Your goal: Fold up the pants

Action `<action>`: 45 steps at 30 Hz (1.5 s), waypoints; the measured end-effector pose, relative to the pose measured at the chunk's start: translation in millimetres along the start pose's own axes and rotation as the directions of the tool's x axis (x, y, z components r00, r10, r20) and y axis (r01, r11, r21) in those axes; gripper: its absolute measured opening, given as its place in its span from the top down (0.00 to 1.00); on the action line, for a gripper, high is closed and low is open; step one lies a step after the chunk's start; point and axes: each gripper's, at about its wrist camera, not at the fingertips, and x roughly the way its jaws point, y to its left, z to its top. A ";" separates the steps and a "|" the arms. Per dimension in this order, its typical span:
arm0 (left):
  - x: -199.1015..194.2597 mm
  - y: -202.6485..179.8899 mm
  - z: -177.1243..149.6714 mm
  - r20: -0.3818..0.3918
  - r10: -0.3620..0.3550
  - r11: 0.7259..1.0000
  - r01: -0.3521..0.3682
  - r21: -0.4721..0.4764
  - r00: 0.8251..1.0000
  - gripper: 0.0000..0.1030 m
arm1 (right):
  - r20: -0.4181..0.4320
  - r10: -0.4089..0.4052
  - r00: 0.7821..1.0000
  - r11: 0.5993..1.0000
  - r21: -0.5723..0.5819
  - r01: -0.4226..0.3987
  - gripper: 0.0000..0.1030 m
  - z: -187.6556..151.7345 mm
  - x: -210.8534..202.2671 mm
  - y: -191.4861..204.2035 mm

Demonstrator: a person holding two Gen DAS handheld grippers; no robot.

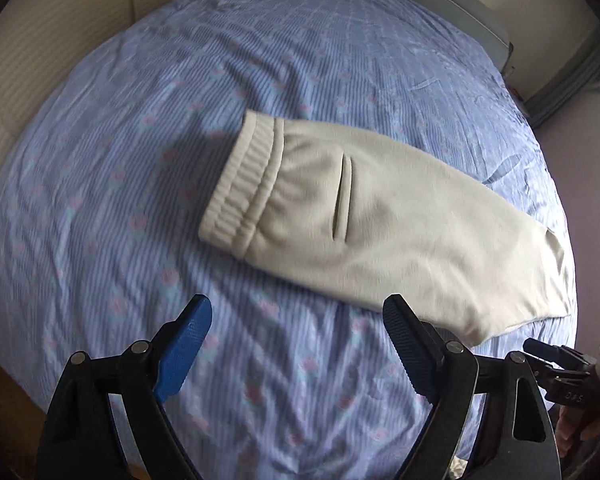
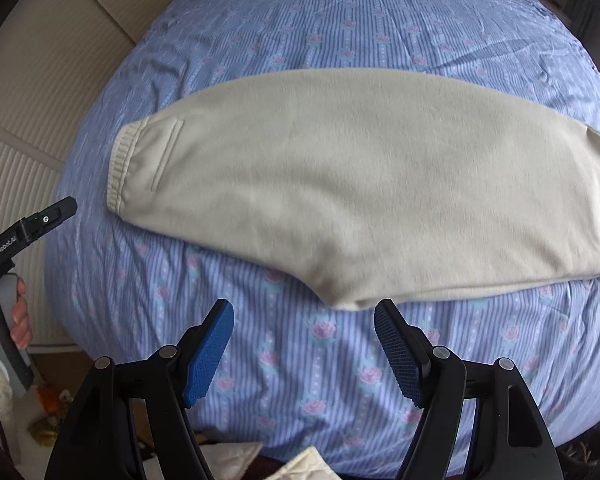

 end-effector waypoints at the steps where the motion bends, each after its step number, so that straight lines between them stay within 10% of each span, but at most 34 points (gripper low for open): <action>1: 1.8 -3.6 -12.3 -0.016 0.014 1.000 -0.014 -0.022 1.000 0.15 | -0.011 0.016 1.000 1.000 -0.001 -0.016 0.28 -4.3 4.4 -6.3; 12: -7.7 -66.5 -115.6 -0.067 0.054 0.989 -0.063 -0.134 0.996 0.15 | -0.105 0.141 0.984 0.978 -0.142 -0.155 0.30 -11.4 66.2 -27.5; 25: -26.0 -83.7 -153.4 -0.058 0.105 0.965 -0.116 -0.235 0.993 0.15 | -0.084 0.168 0.982 0.945 -0.271 -0.185 0.40 2.7 87.4 -17.5; 31: -27.4 -82.1 -159.8 -0.059 0.110 0.965 -0.120 -0.232 0.992 0.15 | -0.067 0.100 0.993 0.935 -0.335 -0.116 0.81 -2.1 96.0 -8.7; 37: -26.1 -79.4 -149.6 -0.070 0.077 0.976 -0.089 -0.199 0.995 0.15 | -0.124 0.084 0.989 0.948 -0.297 -0.117 0.77 -18.0 104.5 -7.0; 40: -28.2 -85.6 -134.5 -0.059 0.070 0.989 -0.077 -0.123 0.996 0.15 | -0.155 0.121 0.980 0.955 -0.252 -0.158 0.52 -19.4 84.9 -8.4; 45: -38.1 -115.5 -101.8 -0.045 0.026 0.995 -0.021 0.102 0.999 0.15 | -0.031 0.149 0.988 0.980 -0.130 -0.151 0.44 -36.0 11.6 -23.4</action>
